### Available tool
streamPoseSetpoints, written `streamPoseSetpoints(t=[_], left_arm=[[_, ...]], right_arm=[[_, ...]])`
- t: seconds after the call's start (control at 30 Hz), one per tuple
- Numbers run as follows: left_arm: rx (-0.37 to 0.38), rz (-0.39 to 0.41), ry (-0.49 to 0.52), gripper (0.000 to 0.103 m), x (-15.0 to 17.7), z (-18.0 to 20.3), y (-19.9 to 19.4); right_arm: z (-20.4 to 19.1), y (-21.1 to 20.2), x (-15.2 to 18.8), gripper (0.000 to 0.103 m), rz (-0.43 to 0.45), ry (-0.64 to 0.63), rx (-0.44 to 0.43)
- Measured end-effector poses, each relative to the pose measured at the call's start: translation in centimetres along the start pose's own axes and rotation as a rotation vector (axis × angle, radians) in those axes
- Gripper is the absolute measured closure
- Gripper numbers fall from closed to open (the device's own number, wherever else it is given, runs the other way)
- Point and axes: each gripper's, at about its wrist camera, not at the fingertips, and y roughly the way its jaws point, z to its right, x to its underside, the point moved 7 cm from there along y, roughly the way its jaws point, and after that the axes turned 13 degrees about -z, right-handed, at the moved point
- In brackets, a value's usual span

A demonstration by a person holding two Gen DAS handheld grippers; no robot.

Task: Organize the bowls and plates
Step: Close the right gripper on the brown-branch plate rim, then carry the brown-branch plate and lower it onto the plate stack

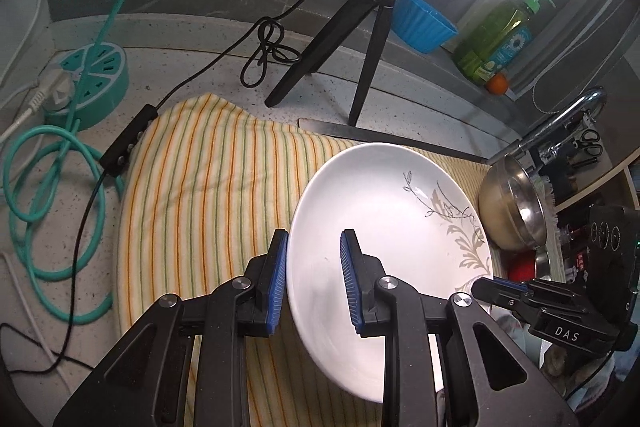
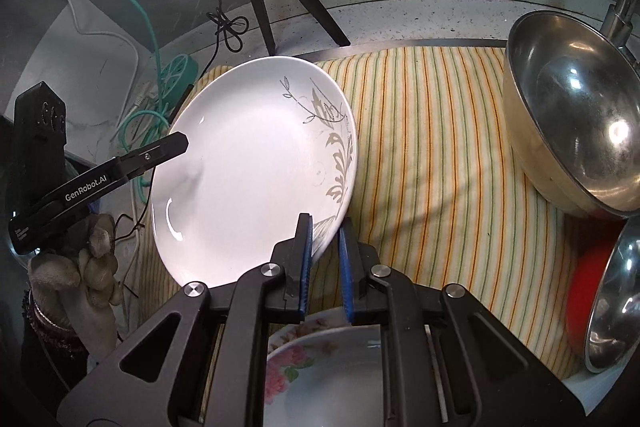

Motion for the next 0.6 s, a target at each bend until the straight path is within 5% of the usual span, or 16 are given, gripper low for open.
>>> streamPoseSetpoints(t=[0.6], left_arm=[[0.088,-0.01,0.117,0.079,5.2,7.6,-1.4]], right_arm=[[2.8,-5.9,8.4,0.089,0.057,0.053,0.007]])
